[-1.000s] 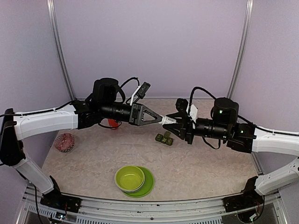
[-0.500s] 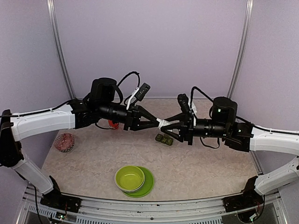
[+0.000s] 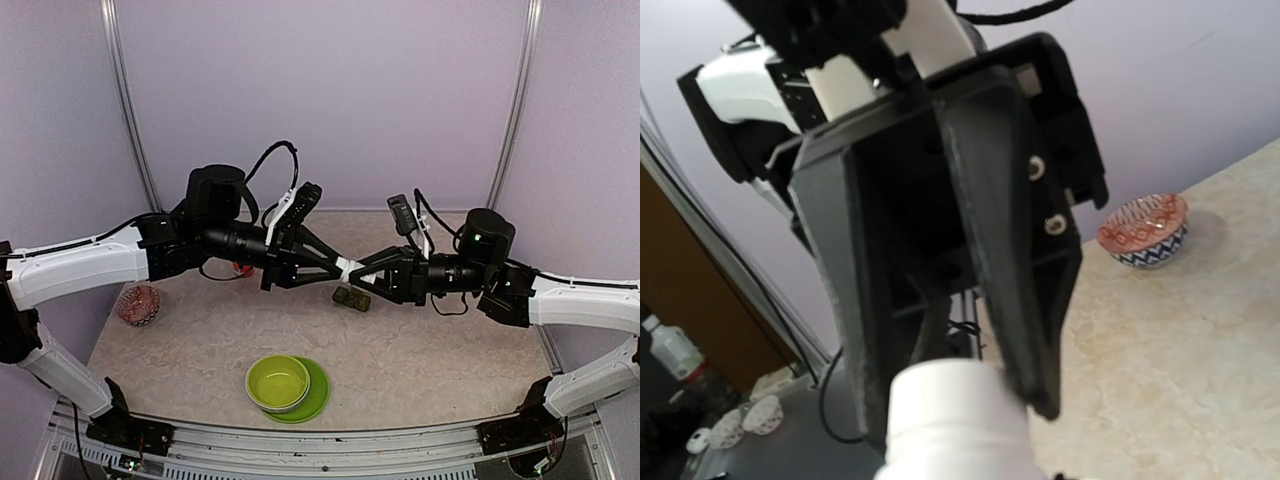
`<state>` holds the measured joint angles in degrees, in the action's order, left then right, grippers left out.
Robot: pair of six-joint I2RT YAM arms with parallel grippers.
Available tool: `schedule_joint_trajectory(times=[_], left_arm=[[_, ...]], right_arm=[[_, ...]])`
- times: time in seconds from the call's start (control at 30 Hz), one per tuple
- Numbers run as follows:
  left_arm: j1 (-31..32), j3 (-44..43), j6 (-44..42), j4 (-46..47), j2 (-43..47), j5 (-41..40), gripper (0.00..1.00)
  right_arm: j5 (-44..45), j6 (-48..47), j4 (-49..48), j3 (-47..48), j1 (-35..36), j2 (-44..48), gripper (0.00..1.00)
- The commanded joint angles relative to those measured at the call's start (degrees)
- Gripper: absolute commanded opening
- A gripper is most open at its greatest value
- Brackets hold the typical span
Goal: Sort the pills into containers
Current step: Screw the lid of the pill bottle onto the pill bottle.
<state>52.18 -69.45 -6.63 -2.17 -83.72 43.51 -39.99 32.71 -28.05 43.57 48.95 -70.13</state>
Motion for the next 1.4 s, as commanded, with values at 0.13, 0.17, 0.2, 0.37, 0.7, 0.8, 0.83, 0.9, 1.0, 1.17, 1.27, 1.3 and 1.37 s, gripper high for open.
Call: schedule_joint_trajectory(times=[0.13,0.17,0.2,0.37,0.7,0.8,0.83,0.9,1.0,1.17,1.27,1.3,1.37], left_arm=[[6.8,0.6,0.1,5.0,-1.3,6.7,0.00],[6.8,0.8,0.3,5.1,-1.4,6.3,0.00],[6.7,1.0,0.4,5.2,-1.3,5.9,0.00],[6.7,2.3,-0.9,6.0,0.2,5.4,0.00],[4.3,4.8,7.5,13.1,0.5,7.6,0.62],[3.0,6.4,11.7,15.1,1.2,6.4,0.81],[2.8,7.0,12.7,15.6,1.6,5.3,0.86],[2.2,7.6,15.1,16.3,2.0,4.6,0.93],[0.9,7.2,21.2,16.1,1.9,2.6,0.96],[-1.9,4.6,30.0,10.4,0.6,-3.5,0.96],[-3.4,4.5,33.4,9.2,-0.3,-4.0,0.94],[-3.7,4.4,33.8,9.1,-0.7,-3.7,0.93],[-4.0,4.1,34.8,9.3,-1.7,-2.5,0.93]], right_arm=[[6.3,0.5,-2.8,1.4,0.4,-2.2,0.18],[6.7,0.2,-2.4,1.4,0.3,-2.1,0.19],[7.1,0.1,-2.0,1.5,0.3,-2.1,0.20],[5.3,2.2,-2.8,1.7,-0.2,-2.9,0.17],[4.5,1.0,-2.8,1.5,-1.0,-2.4,0.16],[6.3,-2.8,0.0,2.0,-1.0,-1.1,0.16],[6.5,-3.8,0.8,2.2,-1.0,-0.9,0.16],[7.0,-5.8,1.8,2.4,-1.0,-0.4,0.16],[8.2,-11.4,3.6,2.3,-1.0,0.8,0.16],[11.7,-20.6,6.7,1.8,-0.9,3.4,0.16],[14.0,-25.4,8.2,1.4,-0.7,4.7,0.16],[14.5,-27.2,9.2,1.5,-0.6,4.8,0.15],[15.4,-31.1,10.5,1.7,0.1,5.1,0.15]])
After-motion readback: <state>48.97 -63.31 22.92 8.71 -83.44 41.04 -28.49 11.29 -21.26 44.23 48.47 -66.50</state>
